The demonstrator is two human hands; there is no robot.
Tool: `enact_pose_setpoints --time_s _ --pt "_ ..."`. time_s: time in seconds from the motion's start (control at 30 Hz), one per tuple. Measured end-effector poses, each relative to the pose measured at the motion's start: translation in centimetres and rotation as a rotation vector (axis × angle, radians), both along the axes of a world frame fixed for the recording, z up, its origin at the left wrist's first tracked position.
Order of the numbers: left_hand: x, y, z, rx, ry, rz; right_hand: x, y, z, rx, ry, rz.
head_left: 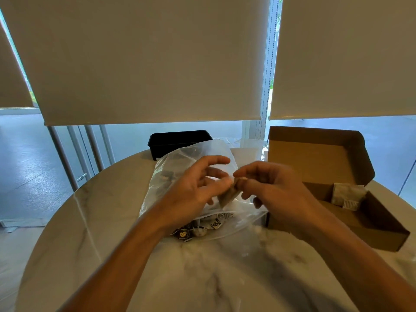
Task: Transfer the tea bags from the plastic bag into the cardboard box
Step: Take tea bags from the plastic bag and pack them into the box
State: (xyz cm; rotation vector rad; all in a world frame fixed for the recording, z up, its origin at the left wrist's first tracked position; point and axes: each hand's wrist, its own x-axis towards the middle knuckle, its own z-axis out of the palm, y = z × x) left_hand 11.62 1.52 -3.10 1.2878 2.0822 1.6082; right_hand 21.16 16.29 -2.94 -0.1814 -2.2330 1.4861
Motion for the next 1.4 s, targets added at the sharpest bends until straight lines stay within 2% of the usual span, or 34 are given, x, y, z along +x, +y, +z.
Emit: enact_pose_setpoints --time_s 0.2,0.4,0.5,0.63,0.73,0.9,1.17,1.4 --pt "-0.2 -0.1 0.0 -0.006 0.14 0.023 0.3 1.3 0.5 -0.015 0.018 -0.002" --pt "0.1 -0.2 0.1 -0.003 0.17 -0.013 0.5 1.5 0.8 -0.015 0.006 0.061" --pt "0.1 -0.3 0.3 0.049 0.141 -0.028 0.8 1.9 1.0 -0.037 -0.094 0.188" --pt "0.1 -0.4 0.5 0.097 0.103 -0.041 0.8 1.3 0.0 0.157 -0.274 0.37" --pt "0.2 -0.5 0.7 0.134 0.086 -0.043 0.4 0.1 -0.7 0.274 -0.277 0.333" --pt "0.0 -0.6 0.8 0.255 -0.019 0.001 0.7 1.2 -0.2 0.351 -0.264 0.212" --pt "-0.3 -0.6 0.6 0.272 -0.049 0.075 1.0 3.9 0.6 0.47 -0.201 -0.009" --pt "-0.8 -0.5 0.5 0.342 -0.185 0.127 1.8 6.2 1.1 0.122 -0.087 -0.042"
